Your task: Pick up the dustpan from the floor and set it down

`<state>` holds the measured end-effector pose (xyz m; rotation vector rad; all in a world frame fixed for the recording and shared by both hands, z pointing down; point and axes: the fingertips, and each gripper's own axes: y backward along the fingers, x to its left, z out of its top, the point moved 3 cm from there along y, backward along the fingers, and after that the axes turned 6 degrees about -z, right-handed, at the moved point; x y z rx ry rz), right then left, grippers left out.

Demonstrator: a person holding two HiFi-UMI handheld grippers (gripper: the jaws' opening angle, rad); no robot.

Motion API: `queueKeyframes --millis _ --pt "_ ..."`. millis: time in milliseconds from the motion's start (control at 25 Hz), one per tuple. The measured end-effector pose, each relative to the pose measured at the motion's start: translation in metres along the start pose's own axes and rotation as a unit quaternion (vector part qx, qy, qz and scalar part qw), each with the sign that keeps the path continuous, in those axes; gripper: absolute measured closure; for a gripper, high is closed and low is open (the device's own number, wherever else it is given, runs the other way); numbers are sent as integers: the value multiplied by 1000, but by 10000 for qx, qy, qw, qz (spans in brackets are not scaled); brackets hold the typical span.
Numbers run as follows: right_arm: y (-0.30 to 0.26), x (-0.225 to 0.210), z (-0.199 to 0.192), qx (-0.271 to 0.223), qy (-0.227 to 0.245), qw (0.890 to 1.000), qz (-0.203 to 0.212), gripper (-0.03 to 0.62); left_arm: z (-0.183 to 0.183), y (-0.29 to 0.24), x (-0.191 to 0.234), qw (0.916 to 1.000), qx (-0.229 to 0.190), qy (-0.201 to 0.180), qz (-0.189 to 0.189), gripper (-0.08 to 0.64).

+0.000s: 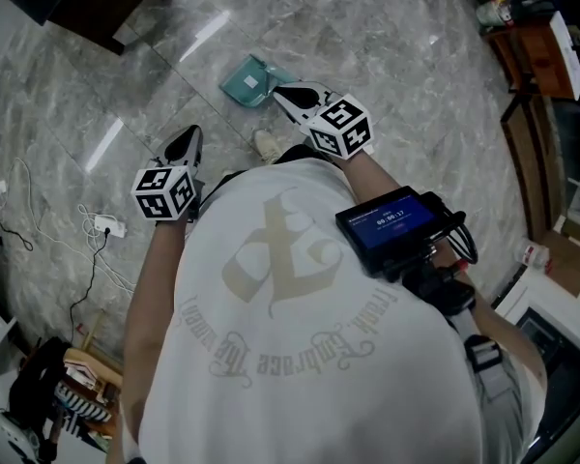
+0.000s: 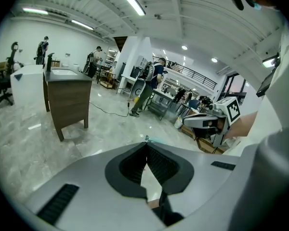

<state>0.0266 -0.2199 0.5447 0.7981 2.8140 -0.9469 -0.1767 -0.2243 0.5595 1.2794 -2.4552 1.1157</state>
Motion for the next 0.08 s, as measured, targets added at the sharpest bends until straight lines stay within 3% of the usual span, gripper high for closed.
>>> queueKeyframes --millis 80 --pt "-4 3 4 9 23 10000 17 575 1 3 4 10000 -8 21 19 548"
